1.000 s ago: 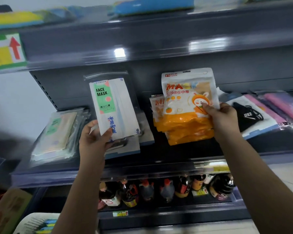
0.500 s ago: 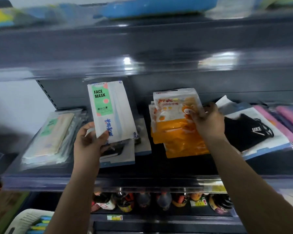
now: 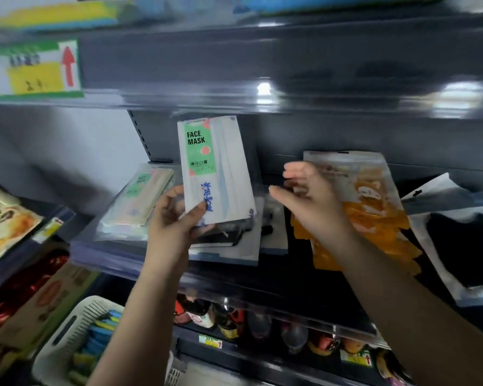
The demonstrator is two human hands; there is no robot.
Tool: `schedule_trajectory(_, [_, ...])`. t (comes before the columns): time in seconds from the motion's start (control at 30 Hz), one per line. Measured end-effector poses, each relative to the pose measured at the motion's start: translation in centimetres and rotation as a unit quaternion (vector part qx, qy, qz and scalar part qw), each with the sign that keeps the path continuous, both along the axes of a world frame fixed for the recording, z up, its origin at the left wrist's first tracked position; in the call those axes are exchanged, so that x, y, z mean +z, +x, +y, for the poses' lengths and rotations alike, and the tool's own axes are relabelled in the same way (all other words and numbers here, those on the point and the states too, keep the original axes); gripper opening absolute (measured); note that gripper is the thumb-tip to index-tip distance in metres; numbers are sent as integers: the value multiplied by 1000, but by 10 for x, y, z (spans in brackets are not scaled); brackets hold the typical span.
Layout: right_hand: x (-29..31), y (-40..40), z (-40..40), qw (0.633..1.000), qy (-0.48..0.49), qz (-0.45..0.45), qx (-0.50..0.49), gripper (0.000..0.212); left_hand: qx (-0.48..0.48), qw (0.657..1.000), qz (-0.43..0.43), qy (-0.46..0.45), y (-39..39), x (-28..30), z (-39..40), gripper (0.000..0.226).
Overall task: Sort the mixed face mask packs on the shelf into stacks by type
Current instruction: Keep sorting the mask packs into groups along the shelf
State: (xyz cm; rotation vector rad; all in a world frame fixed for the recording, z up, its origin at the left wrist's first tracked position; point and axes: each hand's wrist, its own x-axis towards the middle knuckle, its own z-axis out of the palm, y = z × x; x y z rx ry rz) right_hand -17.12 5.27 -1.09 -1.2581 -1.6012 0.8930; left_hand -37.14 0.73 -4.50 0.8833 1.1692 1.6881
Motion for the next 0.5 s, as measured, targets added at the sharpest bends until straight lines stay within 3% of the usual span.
schedule_trajectory(0.13, [-8, -41, -4, 998, -41, -25, 47, 62, -26, 999, -2, 18, -20, 2, -7, 32])
schedule_trajectory(0.5, [-21, -147, 5, 997, -42, -36, 48, 54, -12, 994, 106, -22, -125, 7, -5, 28])
